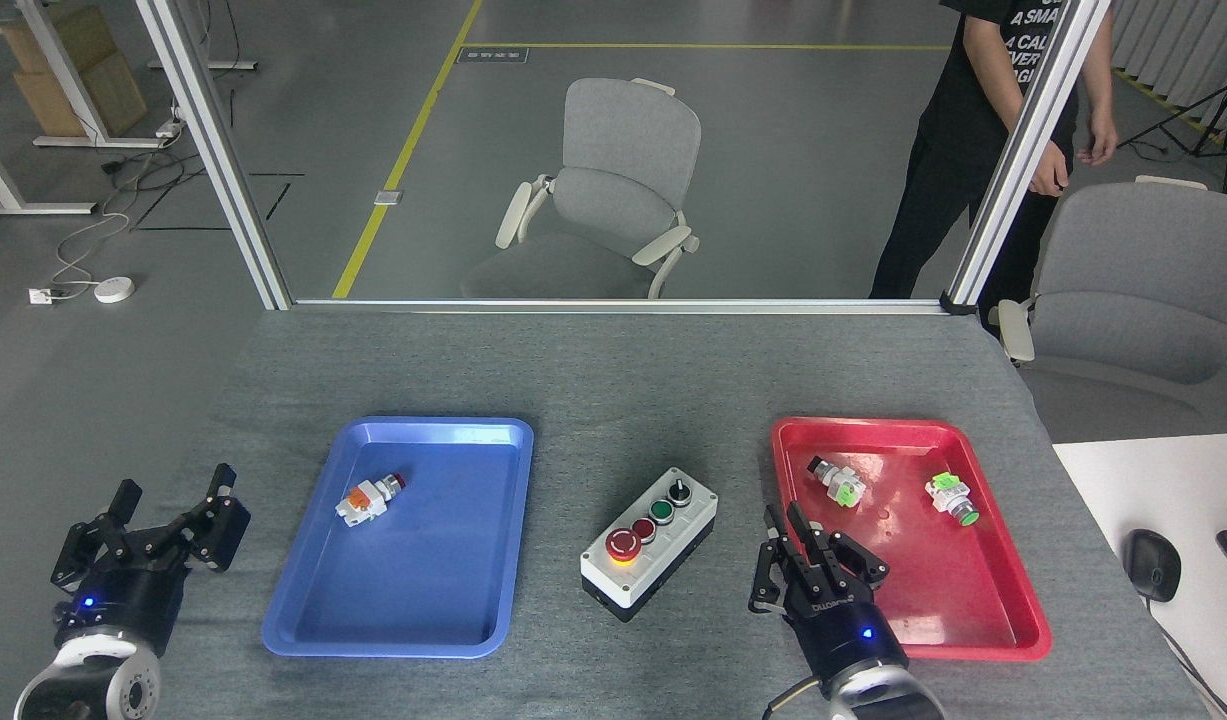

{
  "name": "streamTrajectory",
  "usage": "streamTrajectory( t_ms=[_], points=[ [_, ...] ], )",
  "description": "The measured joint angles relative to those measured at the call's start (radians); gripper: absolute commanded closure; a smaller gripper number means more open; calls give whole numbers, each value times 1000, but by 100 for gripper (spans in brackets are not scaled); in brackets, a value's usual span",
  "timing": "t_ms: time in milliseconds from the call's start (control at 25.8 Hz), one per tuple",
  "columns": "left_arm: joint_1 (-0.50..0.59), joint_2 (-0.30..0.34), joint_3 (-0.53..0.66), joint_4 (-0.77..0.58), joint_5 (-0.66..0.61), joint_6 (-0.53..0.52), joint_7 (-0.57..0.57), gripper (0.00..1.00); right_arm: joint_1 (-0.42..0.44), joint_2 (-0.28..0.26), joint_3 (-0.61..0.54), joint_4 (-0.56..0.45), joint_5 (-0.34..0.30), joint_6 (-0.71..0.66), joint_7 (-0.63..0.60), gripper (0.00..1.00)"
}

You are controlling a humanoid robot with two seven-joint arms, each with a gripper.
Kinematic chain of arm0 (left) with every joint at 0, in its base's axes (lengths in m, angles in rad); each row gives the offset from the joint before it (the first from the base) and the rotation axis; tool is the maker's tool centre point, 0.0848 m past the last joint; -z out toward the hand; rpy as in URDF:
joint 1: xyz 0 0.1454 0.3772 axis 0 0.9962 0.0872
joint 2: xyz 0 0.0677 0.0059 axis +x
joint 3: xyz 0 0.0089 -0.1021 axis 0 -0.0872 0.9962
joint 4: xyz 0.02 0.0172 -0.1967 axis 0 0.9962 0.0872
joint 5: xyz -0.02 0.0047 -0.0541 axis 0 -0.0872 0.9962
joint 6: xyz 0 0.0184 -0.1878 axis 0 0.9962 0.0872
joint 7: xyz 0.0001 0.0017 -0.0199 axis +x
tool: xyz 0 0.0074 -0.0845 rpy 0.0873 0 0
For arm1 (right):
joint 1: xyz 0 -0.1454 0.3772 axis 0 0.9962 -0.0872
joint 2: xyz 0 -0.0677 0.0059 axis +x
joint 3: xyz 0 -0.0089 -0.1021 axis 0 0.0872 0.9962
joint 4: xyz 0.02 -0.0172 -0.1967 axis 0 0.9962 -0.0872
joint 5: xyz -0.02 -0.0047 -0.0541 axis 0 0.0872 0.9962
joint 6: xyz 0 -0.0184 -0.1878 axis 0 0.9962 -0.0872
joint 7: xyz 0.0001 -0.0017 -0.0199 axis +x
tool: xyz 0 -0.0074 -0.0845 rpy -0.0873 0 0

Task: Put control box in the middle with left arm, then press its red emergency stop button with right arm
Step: 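Move the right gripper over the control box's red button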

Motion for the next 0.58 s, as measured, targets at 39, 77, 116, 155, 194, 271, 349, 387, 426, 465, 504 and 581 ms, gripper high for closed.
streamTrajectory(
  t_ms=[39,77,116,155,194,271,349,387,426,465,504,581],
  points=[
    [-1,0,0,7,0,9,0,1,-10,5,17,15,4,0,11,100],
    [-2,0,1,12,2,15,0,1,-21,11,34,30,9,0,16,100],
    [-4,0,1,15,4,22,1,1,-33,17,49,43,14,1,20,100],
    [-6,0,2,17,6,27,2,1,-42,23,62,55,20,2,22,100],
    [-9,-1,2,18,8,31,2,1,-51,30,75,65,25,4,25,100],
    [-16,-3,3,18,8,35,2,1,-66,42,96,80,35,5,27,100],
    [-20,-8,2,18,6,36,2,1,-77,55,114,98,45,7,32,100],
    [-21,-9,2,18,5,36,2,1,-82,60,120,106,50,8,32,100],
    [-22,-10,1,18,4,37,1,1,-89,65,129,118,54,9,32,100],
    [-23,-10,1,18,4,37,-1,1,-94,70,137,130,58,10,34,100],
    [-23,-10,1,19,3,37,-1,1,-101,74,144,142,61,10,36,100],
    [-23,-11,0,20,3,37,-1,1,-116,82,157,167,64,12,36,100]
  ],
)
